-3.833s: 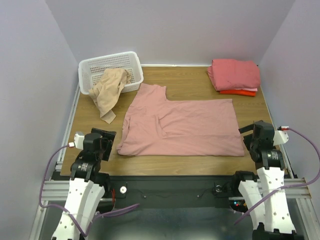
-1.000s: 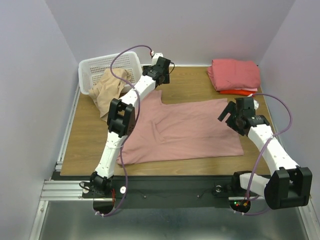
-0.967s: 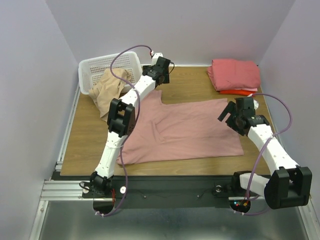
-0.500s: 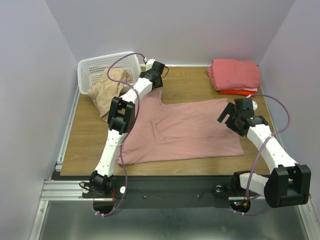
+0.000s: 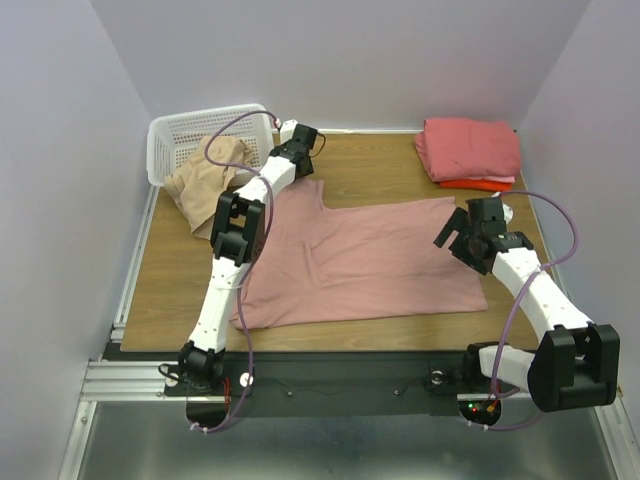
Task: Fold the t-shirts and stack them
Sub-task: Fold the tshirt
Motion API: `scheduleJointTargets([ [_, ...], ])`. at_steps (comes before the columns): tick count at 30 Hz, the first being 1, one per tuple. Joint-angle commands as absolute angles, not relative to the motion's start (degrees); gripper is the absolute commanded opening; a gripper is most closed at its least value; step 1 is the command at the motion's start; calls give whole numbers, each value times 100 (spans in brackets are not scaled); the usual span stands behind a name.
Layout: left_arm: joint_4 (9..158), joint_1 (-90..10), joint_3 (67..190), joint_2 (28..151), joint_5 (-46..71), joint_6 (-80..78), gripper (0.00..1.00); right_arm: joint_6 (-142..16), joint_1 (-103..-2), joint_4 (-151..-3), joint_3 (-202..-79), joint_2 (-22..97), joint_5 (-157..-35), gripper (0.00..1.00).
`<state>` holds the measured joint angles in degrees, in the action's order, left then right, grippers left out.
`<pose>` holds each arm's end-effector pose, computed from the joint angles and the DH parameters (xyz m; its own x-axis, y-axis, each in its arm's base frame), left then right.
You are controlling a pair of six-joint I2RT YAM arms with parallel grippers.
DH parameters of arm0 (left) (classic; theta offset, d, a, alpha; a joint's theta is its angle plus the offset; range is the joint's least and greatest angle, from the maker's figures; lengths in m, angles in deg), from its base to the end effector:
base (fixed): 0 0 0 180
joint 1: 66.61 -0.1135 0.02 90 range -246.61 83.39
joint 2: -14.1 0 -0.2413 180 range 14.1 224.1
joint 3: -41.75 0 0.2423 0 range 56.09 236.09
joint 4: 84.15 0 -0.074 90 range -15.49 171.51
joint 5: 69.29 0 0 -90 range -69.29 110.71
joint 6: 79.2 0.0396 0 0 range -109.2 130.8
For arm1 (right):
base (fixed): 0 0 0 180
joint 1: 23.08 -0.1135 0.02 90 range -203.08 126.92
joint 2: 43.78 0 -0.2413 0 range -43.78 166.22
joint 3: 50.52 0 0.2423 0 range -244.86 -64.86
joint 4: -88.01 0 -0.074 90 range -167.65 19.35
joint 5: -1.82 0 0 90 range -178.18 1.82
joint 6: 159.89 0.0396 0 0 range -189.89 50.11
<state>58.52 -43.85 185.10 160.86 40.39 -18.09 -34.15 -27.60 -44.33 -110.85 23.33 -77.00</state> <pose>0.5105 -0.1997 0.1587 -0.5892 -0.2461 -0.7696 -0.1778 0.9686 -0.1736 0.2323 0.0107 0.2154 -0.6378 0.5244 -0.5642 0.5022 0.8385 0.2117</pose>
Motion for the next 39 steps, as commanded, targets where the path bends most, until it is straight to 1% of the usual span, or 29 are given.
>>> scheduleJointTargets([
  [1, 5655, -4367, 18125, 16000, 4092, -1935, 49, -3430, -2748, -4680, -11100, 2319, -7561, 100],
  [2, 5594, -4367, 18099, 16000, 4119, -1952, 43, -3421, -2739, -4680, -11117, 2345, -7552, 100],
  [3, 5532, -4367, 18098, 16000, 4136, -1987, 39, -3421, -2739, -4680, -11117, 2346, -7552, 100],
  [7, 5102, -4367, 18116, 16009, 4329, -2207, 39, -3360, -2748, -4689, -11179, 2363, -7500, 100],
  [8, 5049, -4367, 18072, 16000, 4408, -2233, 35, -3333, -2748, -4689, -11196, 2363, -7500, 100],
  [9, 5005, -4367, 18037, 15974, 4470, -2216, 19, -3324, -2748, -4698, -11205, 2363, -7500, 100],
  [10, 4987, -4367, 17993, 15973, 4523, -2199, 0, -3316, -2748, -4707, -11240, 2381, -7508, 100],
  [14, 4987, -4367, 18002, 15921, 4409, -2075, 0, -3307, -2748, -4715, -11284, 2390, -7500, 100],
  [19, 5284, -4367, 17712, 15351, 4400, -2067, 0, -3245, -2748, -4733, -11319, 2425, -7473, 100],
  [25, 5128, -4376, 18159, 15016, 4462, -2049, 0, -3236, -2748, -4759, -11364, 2504, -7552, 100],
  [26, 5127, -4376, 18177, 14998, 4470, -2058, 2, -3245, -2739, -4759, -11363, 2504, -7570, 100],
  [28, 5136, -4376, 18195, 14928, 4462, -2040, 22, -3236, -2748, -4759, -11337, 2504, -7570, 100],
  [29, 5145, -4376, 18195, 14893, 4436, -2032, 38, -3245, -2748, -4768, -11320, 2495, -7570, 100],
  [31, 5145, -4376, 18178, 14892, 4427, -2040, 57, -3263, -2748, -4768, -11293, 2486, -7587, 100],
  [32, 5145, -4376, 18177, 14901, 4418, -2040, 62, -3280, -2739, -4768, -11284, 2495, -7579, 100],
  [33, 5145, -4376, 18169, 14927, 4392, -2040, 69, -3280, -2739, -4768, -11276, 2504, -7587, 100],
  [36, 5066, -4376, 18142, 14962, 4391, -2102, 72, -3289, -2748, -4768, -11267, 2521, -7570, 100],
  [39, 5074, -4376, 18046, 14980, 4453, -2120, 72, -3307, -2748, -4777, -11249, 2565, -7561, 100],
])
